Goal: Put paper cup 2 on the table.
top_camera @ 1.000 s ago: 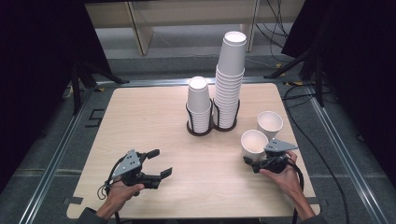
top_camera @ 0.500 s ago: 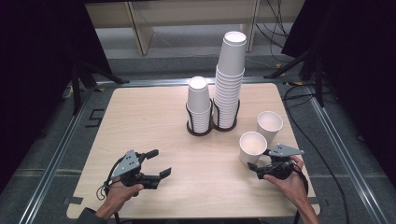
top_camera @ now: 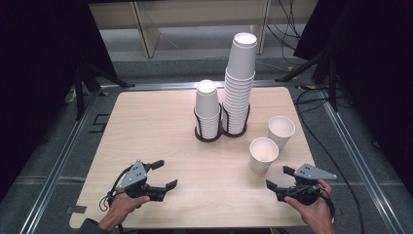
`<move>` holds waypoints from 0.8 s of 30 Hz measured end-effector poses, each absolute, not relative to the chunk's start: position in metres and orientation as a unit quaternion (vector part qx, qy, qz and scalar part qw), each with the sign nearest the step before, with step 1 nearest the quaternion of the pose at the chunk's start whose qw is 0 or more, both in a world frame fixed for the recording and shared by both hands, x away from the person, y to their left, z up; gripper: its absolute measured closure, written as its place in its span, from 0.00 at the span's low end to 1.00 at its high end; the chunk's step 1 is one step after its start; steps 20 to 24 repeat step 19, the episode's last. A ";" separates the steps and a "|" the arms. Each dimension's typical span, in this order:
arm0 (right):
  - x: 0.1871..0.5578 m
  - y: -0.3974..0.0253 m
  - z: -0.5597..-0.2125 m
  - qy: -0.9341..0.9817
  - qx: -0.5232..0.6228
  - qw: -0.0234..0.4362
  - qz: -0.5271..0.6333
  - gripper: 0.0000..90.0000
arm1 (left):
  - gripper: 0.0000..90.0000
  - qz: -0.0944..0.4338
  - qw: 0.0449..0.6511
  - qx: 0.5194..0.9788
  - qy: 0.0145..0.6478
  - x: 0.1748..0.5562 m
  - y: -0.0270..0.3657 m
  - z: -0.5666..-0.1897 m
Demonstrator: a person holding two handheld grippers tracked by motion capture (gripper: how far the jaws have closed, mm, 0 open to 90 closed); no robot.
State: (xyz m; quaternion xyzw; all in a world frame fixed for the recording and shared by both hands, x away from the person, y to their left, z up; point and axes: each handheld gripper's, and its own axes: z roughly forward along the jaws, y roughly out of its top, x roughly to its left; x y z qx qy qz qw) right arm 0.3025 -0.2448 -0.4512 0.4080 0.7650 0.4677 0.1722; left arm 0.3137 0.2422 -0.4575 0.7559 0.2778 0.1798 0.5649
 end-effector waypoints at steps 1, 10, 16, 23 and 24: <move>0.299 -0.243 -0.451 0.764 0.412 0.164 0.469 0.17 | 0.16 0.180 0.563 0.756 0.280 0.313 0.243 -0.458; 0.284 -0.232 -0.455 0.784 0.392 0.153 0.456 0.18 | 0.16 0.180 0.561 0.759 0.277 0.313 0.244 -0.459; 0.284 -0.233 -0.458 0.786 0.399 0.144 0.449 0.17 | 0.16 0.176 0.566 0.756 0.278 0.314 0.243 -0.460; 0.286 -0.236 -0.459 0.783 0.396 0.157 0.453 0.17 | 0.16 0.178 0.560 0.759 0.281 0.314 0.243 -0.460; 0.286 -0.236 -0.459 0.783 0.396 0.157 0.453 0.17 | 0.16 0.178 0.560 0.759 0.281 0.314 0.243 -0.460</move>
